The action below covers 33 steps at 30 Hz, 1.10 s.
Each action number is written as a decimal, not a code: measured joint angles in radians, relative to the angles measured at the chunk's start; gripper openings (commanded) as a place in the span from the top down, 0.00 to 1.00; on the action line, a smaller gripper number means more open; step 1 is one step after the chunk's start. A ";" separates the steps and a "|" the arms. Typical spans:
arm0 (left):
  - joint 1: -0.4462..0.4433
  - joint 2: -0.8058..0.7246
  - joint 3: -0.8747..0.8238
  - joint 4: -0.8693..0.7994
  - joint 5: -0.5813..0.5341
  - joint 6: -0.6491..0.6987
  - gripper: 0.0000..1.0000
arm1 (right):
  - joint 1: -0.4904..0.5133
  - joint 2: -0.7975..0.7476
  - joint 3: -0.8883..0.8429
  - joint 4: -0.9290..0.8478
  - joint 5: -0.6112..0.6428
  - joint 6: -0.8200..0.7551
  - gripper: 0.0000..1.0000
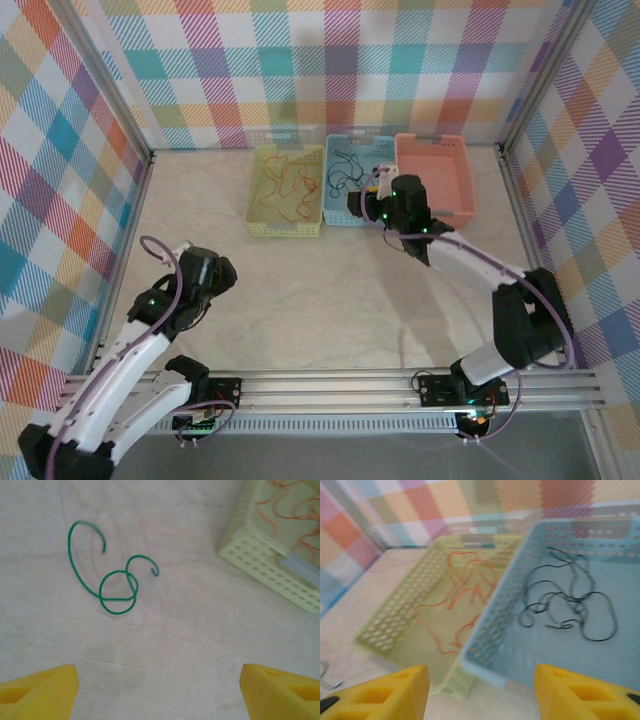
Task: Untangle the cables
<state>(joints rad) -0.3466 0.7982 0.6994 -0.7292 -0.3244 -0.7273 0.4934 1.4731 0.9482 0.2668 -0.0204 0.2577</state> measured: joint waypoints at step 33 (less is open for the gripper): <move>0.245 0.725 0.211 0.236 0.082 0.044 0.36 | 0.097 -0.093 -0.263 0.220 -0.096 -0.090 0.43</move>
<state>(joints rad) -0.1020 1.5234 0.9104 -0.4934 -0.2428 -0.6830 0.5907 1.3800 0.6853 0.4866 -0.1165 0.1673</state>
